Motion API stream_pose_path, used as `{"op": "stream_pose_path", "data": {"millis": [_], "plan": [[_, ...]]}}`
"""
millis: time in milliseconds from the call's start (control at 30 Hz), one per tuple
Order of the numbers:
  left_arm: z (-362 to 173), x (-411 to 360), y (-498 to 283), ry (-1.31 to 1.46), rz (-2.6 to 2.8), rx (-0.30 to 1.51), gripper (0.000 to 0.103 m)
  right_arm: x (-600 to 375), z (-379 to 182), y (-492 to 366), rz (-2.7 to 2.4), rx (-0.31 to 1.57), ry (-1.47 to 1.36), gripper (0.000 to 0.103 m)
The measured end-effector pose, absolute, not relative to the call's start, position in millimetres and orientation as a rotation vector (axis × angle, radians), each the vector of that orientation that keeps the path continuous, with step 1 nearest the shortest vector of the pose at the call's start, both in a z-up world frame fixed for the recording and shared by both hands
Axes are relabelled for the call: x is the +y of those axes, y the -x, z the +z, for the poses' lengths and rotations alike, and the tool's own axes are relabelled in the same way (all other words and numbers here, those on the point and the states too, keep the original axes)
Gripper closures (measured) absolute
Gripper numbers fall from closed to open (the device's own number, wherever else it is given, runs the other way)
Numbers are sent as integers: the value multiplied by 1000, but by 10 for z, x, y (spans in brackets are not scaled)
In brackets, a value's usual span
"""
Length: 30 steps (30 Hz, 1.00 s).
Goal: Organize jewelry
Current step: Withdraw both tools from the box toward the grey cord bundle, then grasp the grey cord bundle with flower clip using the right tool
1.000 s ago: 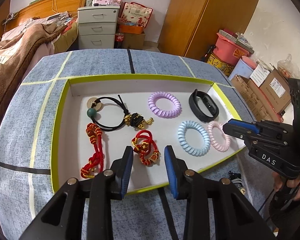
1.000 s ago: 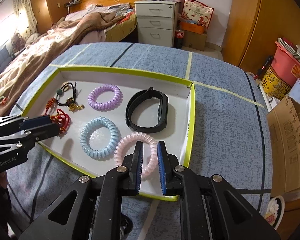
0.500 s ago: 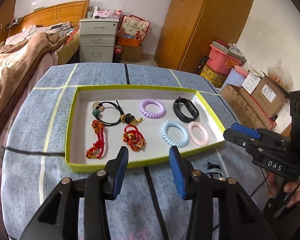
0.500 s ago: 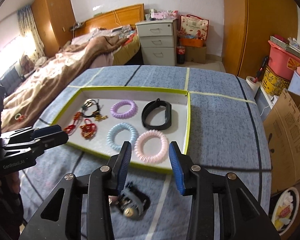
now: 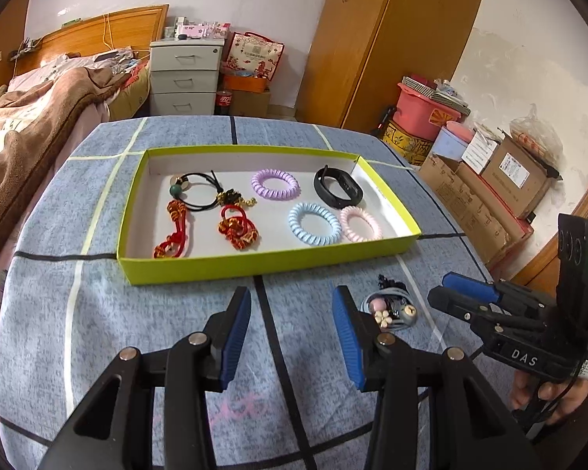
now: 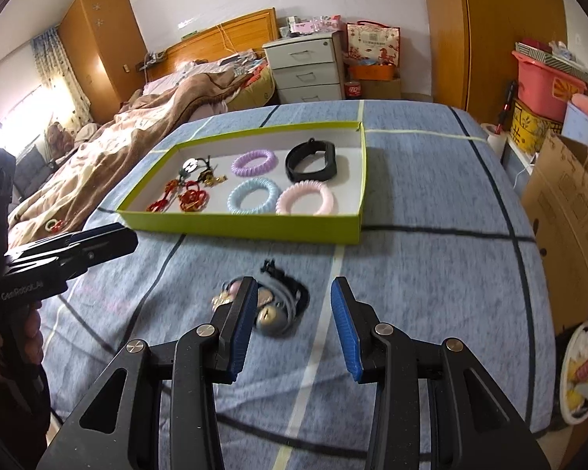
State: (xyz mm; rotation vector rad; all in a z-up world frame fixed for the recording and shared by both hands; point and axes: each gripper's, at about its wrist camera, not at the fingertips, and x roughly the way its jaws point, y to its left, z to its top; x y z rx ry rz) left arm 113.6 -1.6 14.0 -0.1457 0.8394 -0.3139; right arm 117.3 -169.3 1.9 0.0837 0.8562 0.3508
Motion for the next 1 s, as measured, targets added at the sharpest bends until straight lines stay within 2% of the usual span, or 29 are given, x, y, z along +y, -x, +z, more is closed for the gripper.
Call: {"op": "stream_pose_path", "data": {"millis": [533, 600, 633, 767, 1000], "plan": [[43, 93, -1082, 183, -310, 853, 58, -1394, -214, -1166, 390, 924, 6, 63], [41, 101, -1080, 183, -312, 851, 58, -1304, -237, -1129, 412, 927, 38, 71], [38, 110, -1085, 183, -311, 852, 58, -1244, -247, -1093, 449, 929, 54, 81], [23, 157, -1090, 190, -304, 855, 58, -1123, -247, -998, 537, 934, 101, 87], [1, 196, -1086, 197, -293, 859, 58, -1335, -162, -1113, 492, 888, -49, 87]]}}
